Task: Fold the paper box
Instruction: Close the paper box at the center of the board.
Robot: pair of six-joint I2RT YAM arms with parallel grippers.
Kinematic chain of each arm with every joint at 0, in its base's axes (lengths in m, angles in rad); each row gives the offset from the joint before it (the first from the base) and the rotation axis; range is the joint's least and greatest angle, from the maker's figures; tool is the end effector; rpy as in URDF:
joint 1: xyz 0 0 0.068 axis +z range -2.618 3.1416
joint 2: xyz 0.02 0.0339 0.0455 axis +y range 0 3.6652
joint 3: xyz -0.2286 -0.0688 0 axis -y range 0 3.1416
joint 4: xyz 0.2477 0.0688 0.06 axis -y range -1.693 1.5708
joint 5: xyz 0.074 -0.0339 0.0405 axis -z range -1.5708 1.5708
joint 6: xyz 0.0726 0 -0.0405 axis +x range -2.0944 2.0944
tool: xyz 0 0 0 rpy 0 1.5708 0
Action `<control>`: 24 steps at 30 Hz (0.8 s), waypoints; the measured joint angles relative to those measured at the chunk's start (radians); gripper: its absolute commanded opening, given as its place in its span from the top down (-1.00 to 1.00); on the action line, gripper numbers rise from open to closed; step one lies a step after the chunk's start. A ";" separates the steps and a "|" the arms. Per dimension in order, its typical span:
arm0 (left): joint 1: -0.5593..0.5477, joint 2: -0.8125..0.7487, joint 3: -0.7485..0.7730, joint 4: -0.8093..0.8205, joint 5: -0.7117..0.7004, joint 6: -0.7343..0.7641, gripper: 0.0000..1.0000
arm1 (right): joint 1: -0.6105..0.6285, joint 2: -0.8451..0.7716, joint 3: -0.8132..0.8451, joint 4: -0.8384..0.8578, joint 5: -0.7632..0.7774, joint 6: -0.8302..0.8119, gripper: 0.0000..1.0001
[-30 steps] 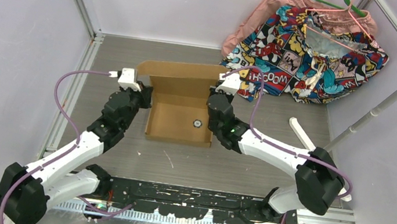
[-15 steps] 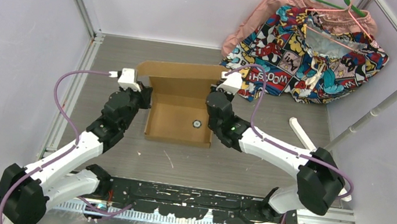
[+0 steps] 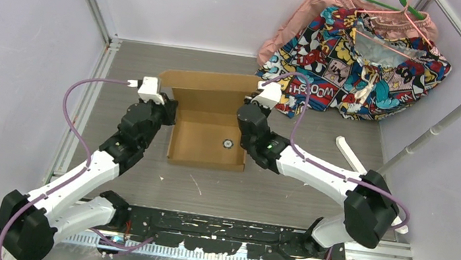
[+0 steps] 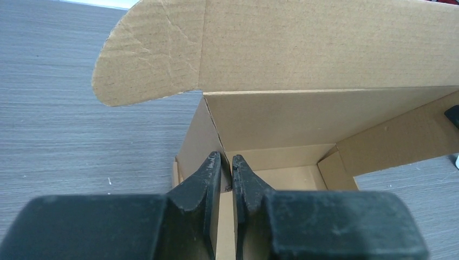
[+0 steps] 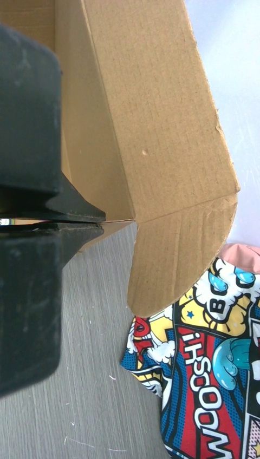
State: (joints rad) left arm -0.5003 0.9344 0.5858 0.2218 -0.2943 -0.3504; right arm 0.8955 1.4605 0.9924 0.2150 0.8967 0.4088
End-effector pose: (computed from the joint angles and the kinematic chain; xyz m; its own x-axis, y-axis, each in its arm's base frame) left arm 0.2556 -0.1157 0.2510 -0.1751 -0.2787 -0.9443 0.1559 0.9392 -0.3061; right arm 0.2684 0.2443 0.2526 -0.1493 0.2104 -0.9661 0.0490 0.9775 0.2053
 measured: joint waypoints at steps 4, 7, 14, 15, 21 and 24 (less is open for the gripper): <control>0.000 0.003 0.006 -0.019 0.004 0.012 0.72 | 0.000 0.014 0.000 -0.006 -0.001 0.026 0.98; 0.000 0.011 0.016 -0.042 0.006 0.018 0.74 | 0.000 0.033 -0.002 -0.018 -0.003 0.044 0.98; 0.000 0.003 0.009 -0.056 0.009 0.017 0.79 | 0.005 0.039 -0.033 -0.029 -0.008 0.067 0.98; 0.000 -0.003 0.003 -0.056 0.009 0.017 0.79 | 0.008 0.039 -0.042 -0.028 -0.008 0.068 0.98; -0.002 -0.048 -0.040 -0.055 0.011 0.016 0.81 | 0.039 0.027 -0.093 -0.026 -0.004 0.064 0.98; -0.002 -0.079 -0.072 -0.054 0.016 0.012 0.81 | 0.059 0.011 -0.116 -0.028 0.001 0.055 0.98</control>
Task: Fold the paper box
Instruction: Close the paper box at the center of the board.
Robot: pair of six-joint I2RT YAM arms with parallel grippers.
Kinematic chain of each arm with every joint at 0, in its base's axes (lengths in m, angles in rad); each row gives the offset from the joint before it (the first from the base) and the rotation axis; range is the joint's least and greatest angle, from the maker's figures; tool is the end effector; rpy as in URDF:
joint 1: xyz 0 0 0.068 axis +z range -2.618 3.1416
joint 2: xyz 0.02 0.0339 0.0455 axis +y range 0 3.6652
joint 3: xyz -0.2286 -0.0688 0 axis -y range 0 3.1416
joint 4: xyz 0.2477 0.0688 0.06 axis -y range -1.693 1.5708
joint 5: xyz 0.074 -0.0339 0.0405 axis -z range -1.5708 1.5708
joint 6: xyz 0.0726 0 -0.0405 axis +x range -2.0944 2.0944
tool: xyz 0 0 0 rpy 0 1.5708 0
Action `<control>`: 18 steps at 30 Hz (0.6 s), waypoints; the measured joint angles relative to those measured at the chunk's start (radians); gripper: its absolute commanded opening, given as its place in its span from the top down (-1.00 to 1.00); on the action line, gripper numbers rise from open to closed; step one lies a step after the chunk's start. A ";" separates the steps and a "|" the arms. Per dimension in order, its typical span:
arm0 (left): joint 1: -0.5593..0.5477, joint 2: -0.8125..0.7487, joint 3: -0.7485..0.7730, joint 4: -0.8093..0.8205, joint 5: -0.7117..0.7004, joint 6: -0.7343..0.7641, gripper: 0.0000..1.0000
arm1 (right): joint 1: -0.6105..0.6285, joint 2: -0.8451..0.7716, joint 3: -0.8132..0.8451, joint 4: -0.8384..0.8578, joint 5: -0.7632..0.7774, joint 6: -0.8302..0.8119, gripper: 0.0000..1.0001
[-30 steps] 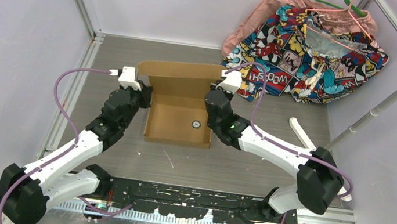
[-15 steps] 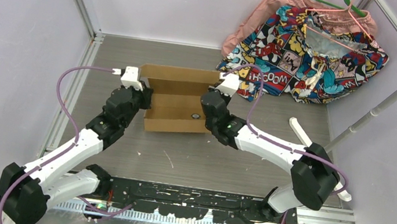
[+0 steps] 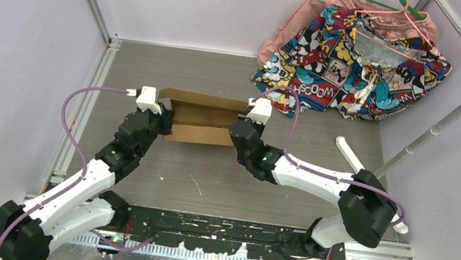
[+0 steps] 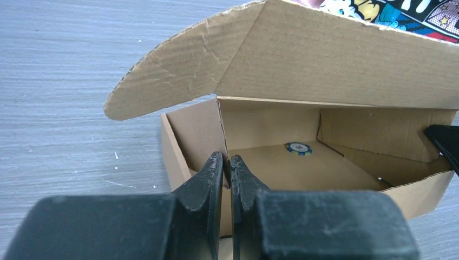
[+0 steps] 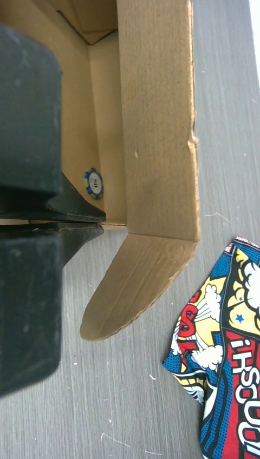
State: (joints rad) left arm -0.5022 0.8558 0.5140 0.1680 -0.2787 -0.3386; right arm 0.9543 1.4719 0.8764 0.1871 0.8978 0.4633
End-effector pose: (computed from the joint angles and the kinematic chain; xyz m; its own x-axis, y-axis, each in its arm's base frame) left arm 0.2421 -0.1102 0.2348 -0.2178 -0.2447 -0.9448 0.1621 0.9455 -0.2823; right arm 0.2461 0.2491 0.2044 -0.2473 0.1329 -0.9598 0.0188 0.9910 0.1323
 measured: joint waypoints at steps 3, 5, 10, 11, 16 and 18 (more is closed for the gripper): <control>-0.001 -0.030 -0.033 0.001 0.003 -0.011 0.81 | 0.023 -0.009 -0.019 -0.001 0.011 -0.016 0.94; -0.004 -0.051 -0.058 0.000 0.005 -0.023 0.81 | 0.038 -0.013 -0.031 -0.002 0.021 -0.022 0.92; -0.019 -0.089 -0.107 -0.005 0.004 -0.047 0.80 | 0.072 -0.019 -0.049 -0.016 0.049 -0.043 0.91; -0.024 -0.095 -0.115 -0.009 0.003 -0.052 0.80 | 0.078 -0.019 -0.052 -0.020 0.056 -0.046 0.91; -0.069 -0.143 -0.144 -0.061 -0.018 -0.078 0.79 | 0.104 -0.019 -0.075 -0.033 0.090 -0.051 0.85; -0.086 -0.164 -0.149 -0.085 -0.022 -0.086 0.77 | 0.112 -0.021 -0.092 -0.035 0.099 -0.050 0.84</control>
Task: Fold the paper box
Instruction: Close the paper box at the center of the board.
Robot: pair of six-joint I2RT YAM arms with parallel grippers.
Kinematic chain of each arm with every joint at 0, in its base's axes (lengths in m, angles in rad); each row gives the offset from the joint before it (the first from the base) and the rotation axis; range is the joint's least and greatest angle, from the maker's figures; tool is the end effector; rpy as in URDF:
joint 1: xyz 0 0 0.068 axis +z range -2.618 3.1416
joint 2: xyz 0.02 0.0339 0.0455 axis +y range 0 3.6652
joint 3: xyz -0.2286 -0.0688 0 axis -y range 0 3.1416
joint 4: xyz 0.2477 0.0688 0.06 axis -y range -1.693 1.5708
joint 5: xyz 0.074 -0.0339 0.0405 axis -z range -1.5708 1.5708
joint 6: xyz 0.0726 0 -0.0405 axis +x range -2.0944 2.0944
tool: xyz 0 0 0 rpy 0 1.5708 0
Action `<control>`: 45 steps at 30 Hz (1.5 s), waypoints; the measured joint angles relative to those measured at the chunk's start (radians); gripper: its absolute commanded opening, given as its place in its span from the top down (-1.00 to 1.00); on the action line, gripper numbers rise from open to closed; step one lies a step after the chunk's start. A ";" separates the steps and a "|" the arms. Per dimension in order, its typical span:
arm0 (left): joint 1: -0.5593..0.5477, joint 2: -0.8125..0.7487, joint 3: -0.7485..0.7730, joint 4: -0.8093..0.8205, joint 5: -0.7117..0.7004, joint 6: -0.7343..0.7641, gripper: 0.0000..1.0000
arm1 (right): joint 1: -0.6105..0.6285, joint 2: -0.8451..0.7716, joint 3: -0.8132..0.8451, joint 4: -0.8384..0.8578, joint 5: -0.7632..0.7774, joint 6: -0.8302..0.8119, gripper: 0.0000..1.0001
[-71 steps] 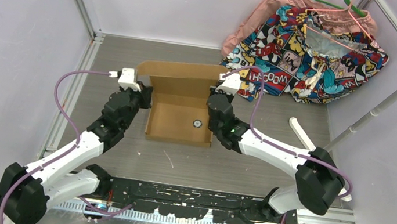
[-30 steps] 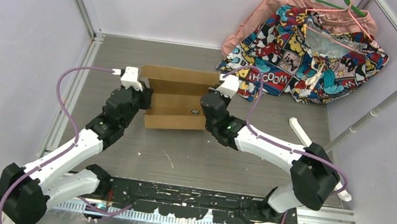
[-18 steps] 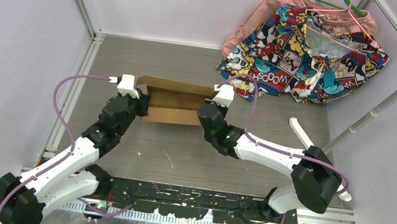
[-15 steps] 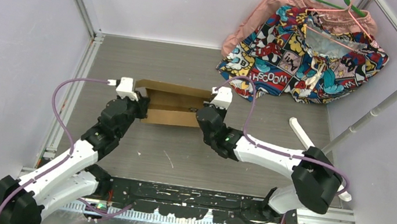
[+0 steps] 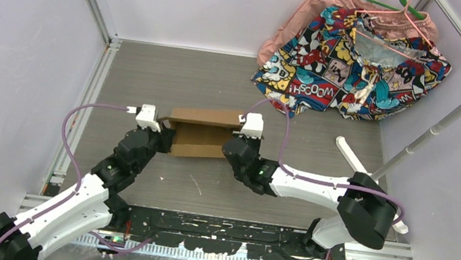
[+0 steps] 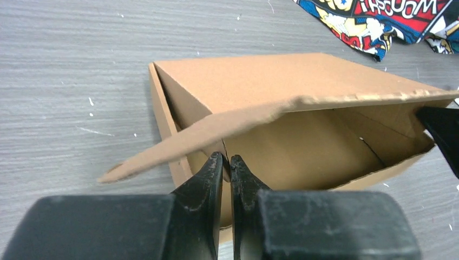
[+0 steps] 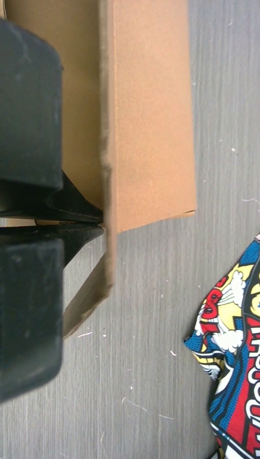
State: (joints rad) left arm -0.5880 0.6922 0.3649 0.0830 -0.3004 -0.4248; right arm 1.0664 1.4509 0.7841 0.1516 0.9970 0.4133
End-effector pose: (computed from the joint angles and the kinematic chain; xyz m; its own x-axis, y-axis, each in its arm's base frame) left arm 0.2091 -0.1136 0.2019 -0.3033 -0.2710 -0.9136 0.1822 0.9246 -0.3347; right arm 0.2095 0.2534 0.1785 -0.2671 -0.0327 -0.9631 -0.0161 0.9994 -0.0295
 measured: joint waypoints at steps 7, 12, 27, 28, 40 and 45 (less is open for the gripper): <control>-0.047 -0.049 -0.031 -0.068 -0.006 -0.045 0.71 | 0.027 -0.005 -0.057 -0.020 0.004 0.010 0.76; -0.100 -0.059 -0.058 -0.104 -0.025 -0.076 0.68 | 0.043 -0.020 -0.085 -0.040 0.008 0.017 0.66; -0.229 -0.110 -0.078 -0.200 -0.115 -0.148 0.61 | 0.077 -0.056 -0.121 -0.094 -0.003 0.071 -0.05; -0.229 -0.109 -0.078 -0.202 -0.119 -0.148 0.61 | 0.080 -0.075 -0.129 -0.103 -0.005 0.076 -0.06; -0.238 -0.087 -0.078 -0.220 -0.138 -0.149 0.55 | 0.087 -0.422 -0.193 -0.282 -0.038 0.121 -0.11; -0.248 -0.089 -0.078 -0.229 -0.138 -0.150 0.46 | 0.087 -0.523 -0.163 -0.364 -0.043 0.115 -0.13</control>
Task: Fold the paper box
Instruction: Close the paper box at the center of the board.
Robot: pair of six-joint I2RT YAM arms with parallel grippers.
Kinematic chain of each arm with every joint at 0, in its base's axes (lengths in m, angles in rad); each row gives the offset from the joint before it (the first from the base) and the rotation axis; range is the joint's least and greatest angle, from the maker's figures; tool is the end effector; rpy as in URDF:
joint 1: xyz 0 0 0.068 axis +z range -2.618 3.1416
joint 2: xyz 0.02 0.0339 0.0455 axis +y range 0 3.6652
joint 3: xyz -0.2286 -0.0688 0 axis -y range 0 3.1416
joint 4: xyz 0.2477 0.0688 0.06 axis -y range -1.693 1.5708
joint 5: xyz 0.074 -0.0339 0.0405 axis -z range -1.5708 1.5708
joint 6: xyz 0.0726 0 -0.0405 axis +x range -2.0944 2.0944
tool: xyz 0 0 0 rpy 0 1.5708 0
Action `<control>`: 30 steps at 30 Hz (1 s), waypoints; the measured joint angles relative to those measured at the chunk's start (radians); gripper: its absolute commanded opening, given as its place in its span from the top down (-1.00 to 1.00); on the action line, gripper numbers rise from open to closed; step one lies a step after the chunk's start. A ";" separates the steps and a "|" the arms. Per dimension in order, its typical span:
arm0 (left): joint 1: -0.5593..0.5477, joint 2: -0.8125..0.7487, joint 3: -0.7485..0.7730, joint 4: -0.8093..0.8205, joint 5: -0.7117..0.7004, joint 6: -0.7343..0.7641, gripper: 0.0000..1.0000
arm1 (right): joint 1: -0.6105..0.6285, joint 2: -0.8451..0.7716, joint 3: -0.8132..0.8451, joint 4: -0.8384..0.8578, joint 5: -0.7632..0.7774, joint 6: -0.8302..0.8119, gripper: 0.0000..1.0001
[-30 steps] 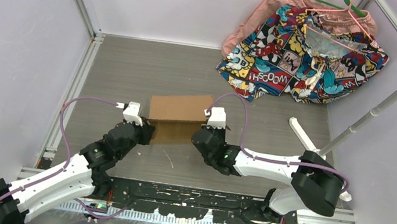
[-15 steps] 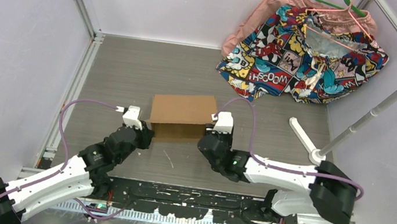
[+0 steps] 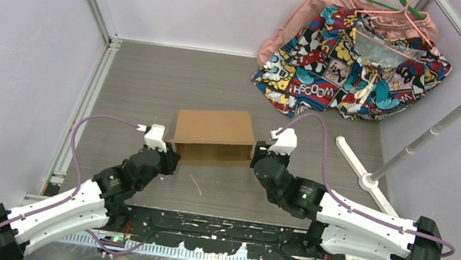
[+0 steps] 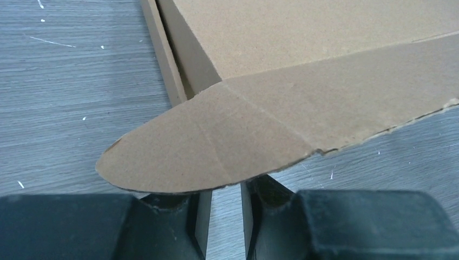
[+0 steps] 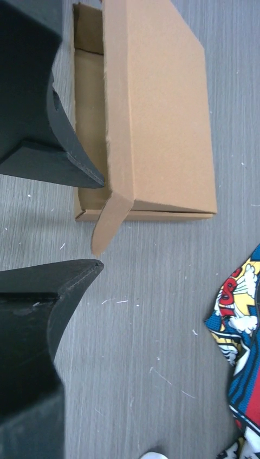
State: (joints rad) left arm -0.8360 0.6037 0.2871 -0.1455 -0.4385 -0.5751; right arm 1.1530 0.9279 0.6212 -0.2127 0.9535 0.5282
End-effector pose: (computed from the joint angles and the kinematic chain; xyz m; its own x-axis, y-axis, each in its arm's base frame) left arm 0.1643 -0.1359 0.1609 -0.4776 -0.2060 -0.8541 0.1873 0.9259 -0.3280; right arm 0.1506 0.1934 0.2213 -0.2958 0.0526 -0.9538 -0.1074 0.9903 0.0879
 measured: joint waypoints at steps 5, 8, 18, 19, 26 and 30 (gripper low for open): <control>-0.005 -0.015 0.000 -0.035 0.001 -0.002 0.45 | 0.000 0.099 0.151 -0.055 -0.017 -0.026 -0.14; -0.009 -0.040 0.000 -0.070 0.002 -0.007 0.44 | 0.002 0.134 0.214 -0.061 -0.029 -0.043 -0.16; -0.013 -0.166 0.016 -0.210 0.004 -0.053 0.42 | -0.080 0.342 0.447 -0.078 -0.144 -0.108 -0.17; -0.013 -0.168 0.027 -0.230 0.004 -0.055 0.45 | -0.100 0.369 0.470 -0.083 -0.169 -0.107 -0.16; -0.013 -0.183 0.153 -0.394 0.004 -0.106 0.67 | -0.175 0.536 0.583 -0.126 -0.330 -0.107 -0.14; -0.013 -0.218 0.183 -0.486 0.001 -0.158 0.74 | -0.175 0.569 0.587 -0.143 -0.394 -0.104 -0.12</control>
State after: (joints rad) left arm -0.8490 0.3859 0.4698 -0.6315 -0.4377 -0.7334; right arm 0.9775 1.4971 1.2083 -0.3553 0.5594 0.4244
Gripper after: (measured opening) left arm 0.154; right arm 0.570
